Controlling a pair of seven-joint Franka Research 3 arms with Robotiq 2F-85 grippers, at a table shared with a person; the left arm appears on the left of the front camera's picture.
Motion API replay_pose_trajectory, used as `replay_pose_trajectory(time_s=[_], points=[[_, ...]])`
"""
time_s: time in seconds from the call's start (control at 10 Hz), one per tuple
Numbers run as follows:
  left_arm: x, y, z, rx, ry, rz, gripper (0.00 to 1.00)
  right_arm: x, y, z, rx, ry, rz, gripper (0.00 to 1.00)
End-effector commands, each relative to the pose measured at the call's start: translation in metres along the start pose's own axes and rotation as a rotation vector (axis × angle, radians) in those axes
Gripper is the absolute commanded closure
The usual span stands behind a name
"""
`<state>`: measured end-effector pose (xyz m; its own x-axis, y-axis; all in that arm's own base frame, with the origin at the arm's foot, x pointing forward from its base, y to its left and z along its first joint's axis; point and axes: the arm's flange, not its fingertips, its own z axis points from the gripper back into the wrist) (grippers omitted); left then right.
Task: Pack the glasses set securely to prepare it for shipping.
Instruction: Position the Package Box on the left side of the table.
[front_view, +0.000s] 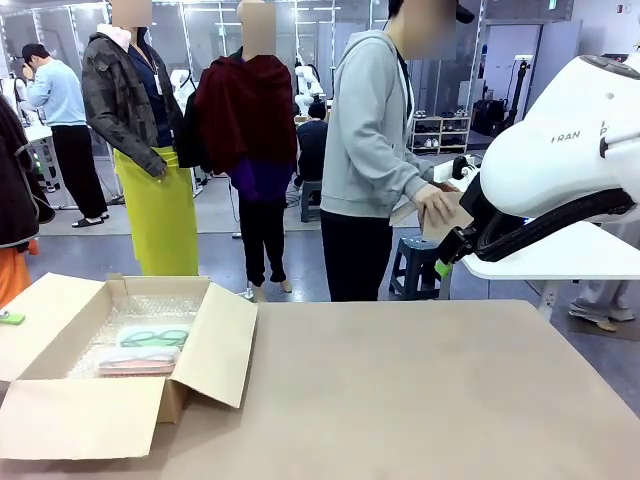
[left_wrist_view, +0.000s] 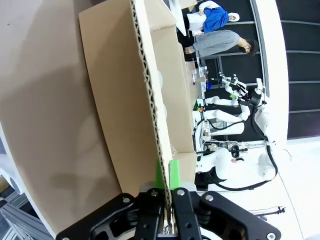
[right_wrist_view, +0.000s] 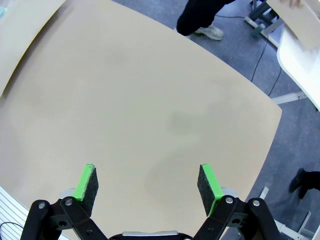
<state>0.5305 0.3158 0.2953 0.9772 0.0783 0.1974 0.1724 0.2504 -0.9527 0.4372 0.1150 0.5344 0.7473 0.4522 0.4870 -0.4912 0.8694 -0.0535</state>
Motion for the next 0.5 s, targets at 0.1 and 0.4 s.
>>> replay_pose_trajectory(time_s=[0.1,0.4], points=[[0.0058,-0.0059,0.007,0.015,0.025,0.015,0.97,0.002,0.0014,0.0018,-0.006,0.009,0.001,0.0],[0.0033,-0.0058,0.0073,0.02,-0.012,0.007,0.53,0.002,0.0014,0.0018,-0.006,0.009,0.001,0.0]])
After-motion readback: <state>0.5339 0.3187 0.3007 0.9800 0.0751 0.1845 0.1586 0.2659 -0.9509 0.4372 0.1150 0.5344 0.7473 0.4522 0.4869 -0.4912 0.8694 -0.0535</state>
